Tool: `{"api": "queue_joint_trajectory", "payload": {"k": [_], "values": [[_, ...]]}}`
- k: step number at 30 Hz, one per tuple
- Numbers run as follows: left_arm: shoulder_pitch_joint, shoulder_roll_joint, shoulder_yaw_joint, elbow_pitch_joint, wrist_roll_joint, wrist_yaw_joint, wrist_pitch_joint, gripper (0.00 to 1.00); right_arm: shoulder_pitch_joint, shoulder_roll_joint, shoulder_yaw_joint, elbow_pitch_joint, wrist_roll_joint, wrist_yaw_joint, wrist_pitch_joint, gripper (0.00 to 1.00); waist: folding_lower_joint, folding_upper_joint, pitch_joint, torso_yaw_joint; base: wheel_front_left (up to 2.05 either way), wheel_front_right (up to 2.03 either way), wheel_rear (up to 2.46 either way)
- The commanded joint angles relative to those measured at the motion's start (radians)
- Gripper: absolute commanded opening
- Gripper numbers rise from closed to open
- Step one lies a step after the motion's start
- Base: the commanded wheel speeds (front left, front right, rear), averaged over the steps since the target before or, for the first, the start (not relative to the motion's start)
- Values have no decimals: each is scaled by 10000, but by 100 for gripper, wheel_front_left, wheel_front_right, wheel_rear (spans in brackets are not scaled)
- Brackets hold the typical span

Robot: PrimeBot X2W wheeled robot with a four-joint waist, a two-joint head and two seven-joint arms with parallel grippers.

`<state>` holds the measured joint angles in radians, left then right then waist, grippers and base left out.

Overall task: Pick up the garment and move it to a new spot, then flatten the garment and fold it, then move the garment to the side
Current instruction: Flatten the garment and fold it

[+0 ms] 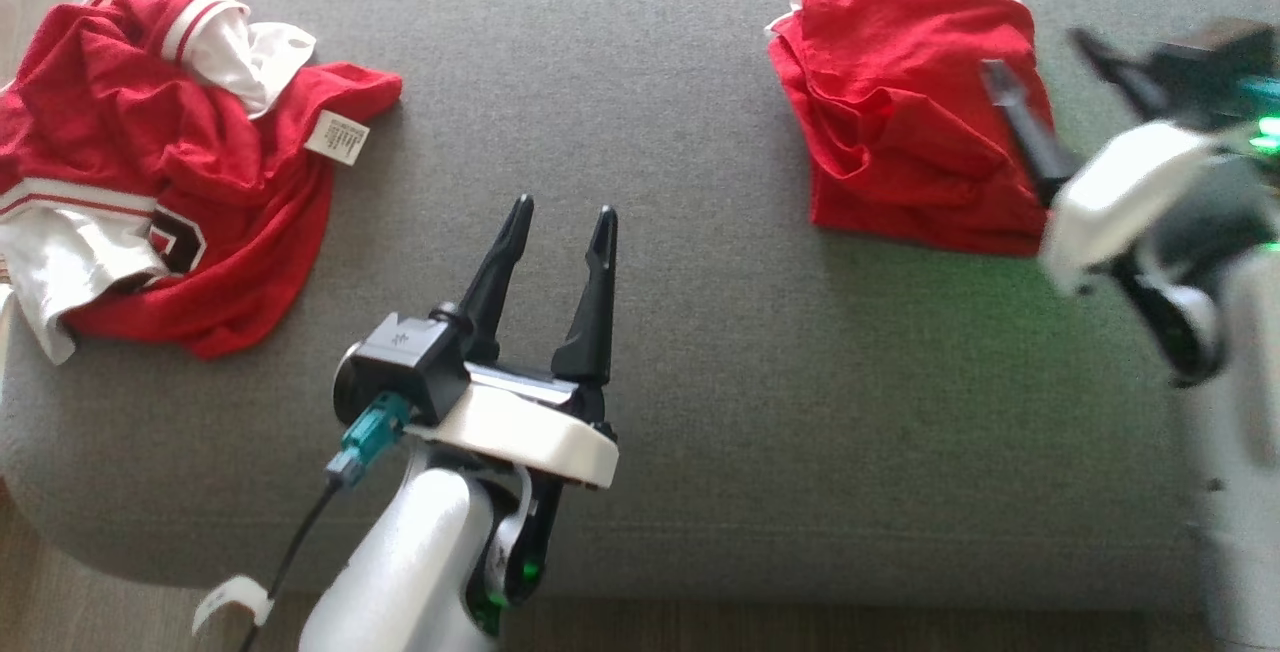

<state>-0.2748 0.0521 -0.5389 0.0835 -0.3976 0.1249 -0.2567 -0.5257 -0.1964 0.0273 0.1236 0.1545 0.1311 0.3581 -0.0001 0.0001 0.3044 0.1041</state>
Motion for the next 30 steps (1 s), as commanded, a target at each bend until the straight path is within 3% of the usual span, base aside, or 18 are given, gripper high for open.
{"api": "queue_joint_trajectory", "payload": {"k": [1,5,6,8,9,14,25,30], "values": [[60,-17,313,-397,-20,62,-51,100,82,-219,-238,-437,-161,-4,-164,100,1,-1,6,-43,0,0,0],[125,-18,305,-450,-22,34,-51,100,263,-705,-709,-111,-307,-4,-321,100,1,-1,53,-63,0,0,0],[126,-18,301,-461,-26,21,-51,100,272,-824,-720,6,-312,-4,-389,65,1,-1,67,-55,0,0,0],[123,-18,293,-479,-31,-2,-51,100,245,-1028,-699,283,-288,-4,-517,9,1,-1,87,-29,0,0,0],[120,-18,286,-485,-33,-14,-51,100,206,-1130,-630,417,-267,-4,-583,0,1,-1,96,-9,0,0,0],[82,-18,239,-489,-26,-75,-51,100,-146,-1528,-159,1013,-91,-4,-892,0,1,-1,155,131,0,0,0],[-148,-18,-46,-534,-149,-164,-51,100,-2099,-2351,2207,3470,795,-4,-1350,0,1,-1,578,626,0,0,0],[-209,-18,-147,-458,-267,-114,-51,100,-2543,-2283,3325,4290,2139,-4,-1293,0,1,-1,551,839,0,0,0]]}}
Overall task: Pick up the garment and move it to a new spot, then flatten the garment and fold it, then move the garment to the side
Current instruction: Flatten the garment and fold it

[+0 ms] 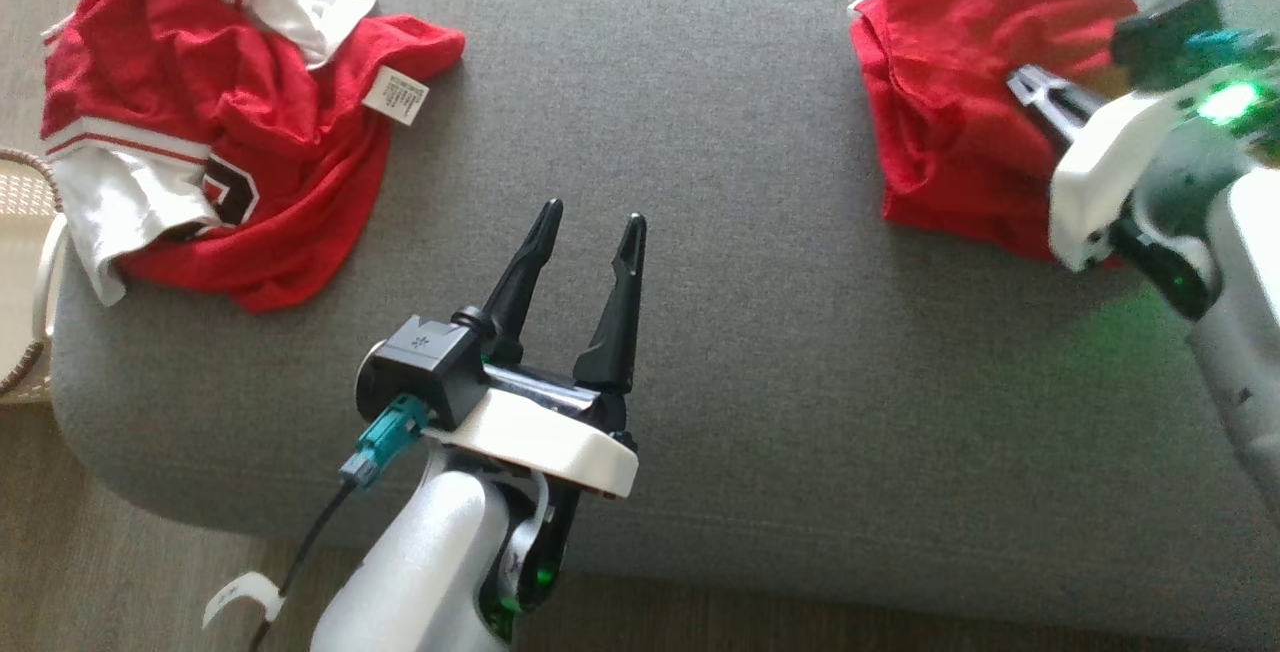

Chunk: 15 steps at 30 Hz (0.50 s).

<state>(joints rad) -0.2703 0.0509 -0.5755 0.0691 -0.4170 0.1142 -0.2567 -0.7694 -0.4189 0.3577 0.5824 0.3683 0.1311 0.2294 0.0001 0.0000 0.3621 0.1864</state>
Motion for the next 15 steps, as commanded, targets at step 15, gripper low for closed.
{"api": "queue_joint_trajectory", "payload": {"k": [15], "values": [[153,-7,583,-359,37,142,-51,100,1357,222,1699,-1340,2232,-4,60,0,-1,0,-809,-378,0,0,0]]}}
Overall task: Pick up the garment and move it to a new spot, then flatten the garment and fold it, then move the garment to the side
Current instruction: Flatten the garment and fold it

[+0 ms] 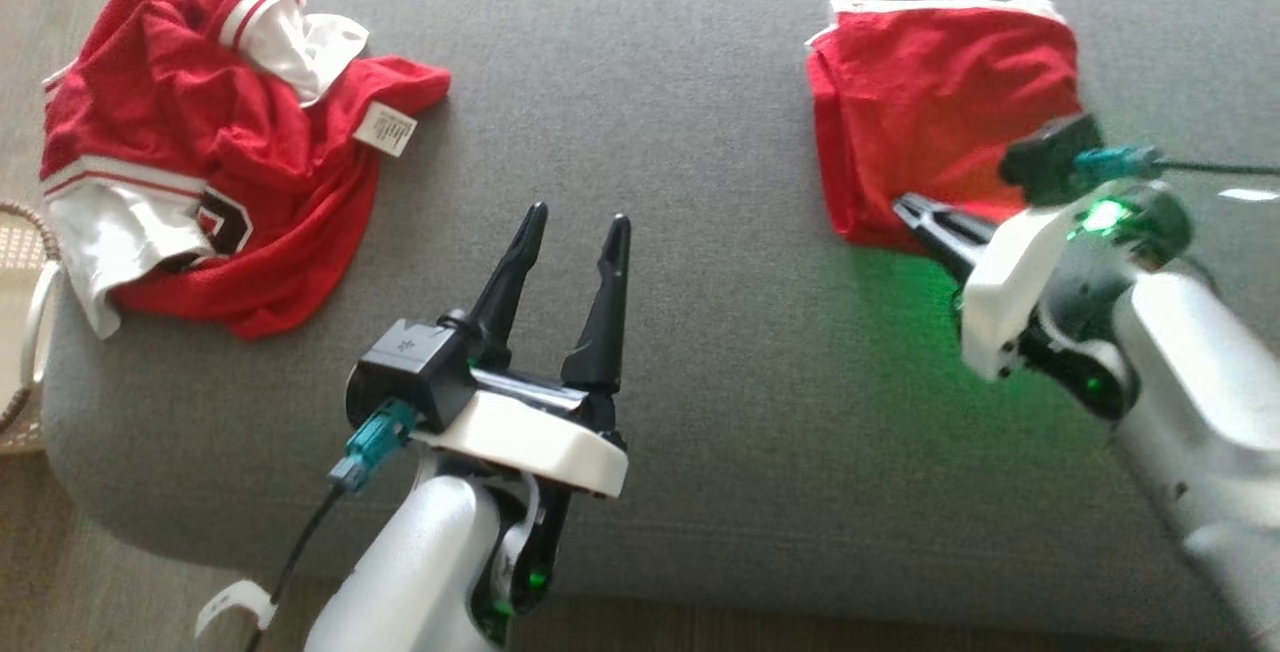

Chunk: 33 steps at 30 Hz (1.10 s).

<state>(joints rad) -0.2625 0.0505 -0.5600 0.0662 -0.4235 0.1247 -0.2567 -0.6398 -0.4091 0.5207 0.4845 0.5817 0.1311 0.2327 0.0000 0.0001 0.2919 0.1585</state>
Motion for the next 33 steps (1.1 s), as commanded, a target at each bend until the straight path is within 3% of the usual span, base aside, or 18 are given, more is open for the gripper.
{"api": "queue_joint_trajectory", "payload": {"k": [1,6,8,9,10,11,15,24,33], "values": [[113,-3,461,-307,107,34,-51,100,135,243,73,-355,143,-4,23,0,0,-1,-167,-141,0,0,0],[286,-3,525,-171,136,22,-51,100,609,893,204,-203,304,-4,-146,0,0,-1,-620,-293,0,0,0],[401,-3,595,-132,175,39,-51,100,835,1094,113,-184,357,-4,-402,13,0,-1,-838,-368,0,0,0],[473,-3,651,-129,198,50,-51,100,952,1171,12,-187,347,-4,-584,32,0,-1,-942,-409,0,0,0],[559,-3,722,-132,218,63,-51,100,1071,1250,-141,-198,307,-4,-832,90,0,-1,-1056,-452,0,0,0],[662,-3,821,-153,227,87,-51,100,1207,1336,-304,-196,256,-4,-1078,100,0,-1,-1189,-504,0,0,0],[1088,1,1190,-218,255,216,-51,100,1585,1585,-834,-258,-22,-4,-1943,100,0,-1,-1580,-708,0,0,0],[2252,40,2697,-652,302,525,-51,100,2518,2222,-2545,-250,-2294,-4,-4369,100,0,-1,-2477,-1223,0,0,0],[3642,164,3471,-865,895,366,-51,100,4329,3078,-4417,-1257,-4190,-4,-4930,100,0,-1,-3262,-1513,0,0,0]]}}
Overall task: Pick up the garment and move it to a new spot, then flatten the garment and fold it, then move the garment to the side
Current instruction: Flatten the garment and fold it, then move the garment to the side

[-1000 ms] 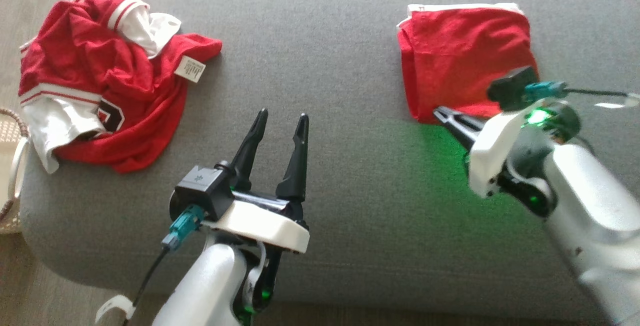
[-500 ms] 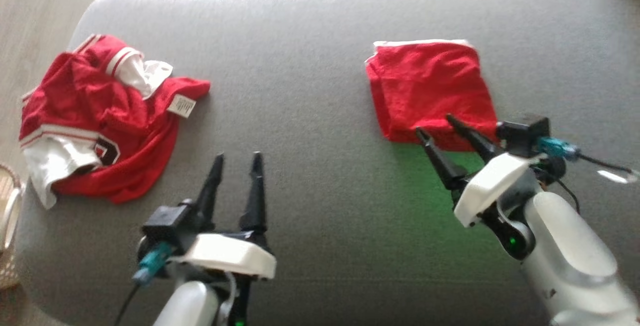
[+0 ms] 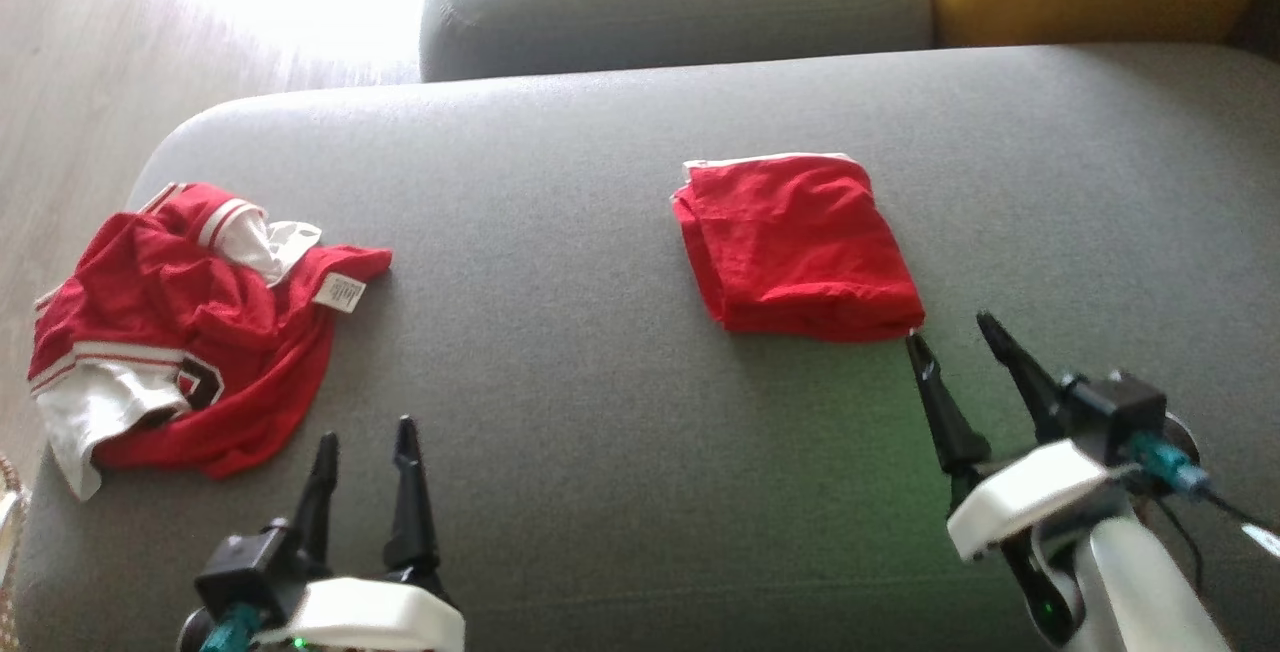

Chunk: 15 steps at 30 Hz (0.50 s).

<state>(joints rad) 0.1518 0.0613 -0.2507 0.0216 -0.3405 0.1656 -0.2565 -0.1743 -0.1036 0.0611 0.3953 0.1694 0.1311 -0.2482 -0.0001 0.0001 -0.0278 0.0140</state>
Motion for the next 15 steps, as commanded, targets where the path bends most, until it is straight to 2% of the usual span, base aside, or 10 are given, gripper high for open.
{"api": "queue_joint_trajectory", "payload": {"k": [1,5,15], "values": [[-419,56,478,-447,134,-44,-53,100,-149,97,29,-527,-264,-4,-126,100,1,-1,-101,-93,0,0,0],[-180,37,818,-655,373,-176,-53,100,531,350,-353,-1211,-639,-4,-131,100,1,-1,-172,-147,0,0,0],[355,-51,1286,-860,982,-626,-53,100,1236,499,-319,-2071,-1141,-4,-134,100,1,-1,-173,-139,0,0,0]]}}
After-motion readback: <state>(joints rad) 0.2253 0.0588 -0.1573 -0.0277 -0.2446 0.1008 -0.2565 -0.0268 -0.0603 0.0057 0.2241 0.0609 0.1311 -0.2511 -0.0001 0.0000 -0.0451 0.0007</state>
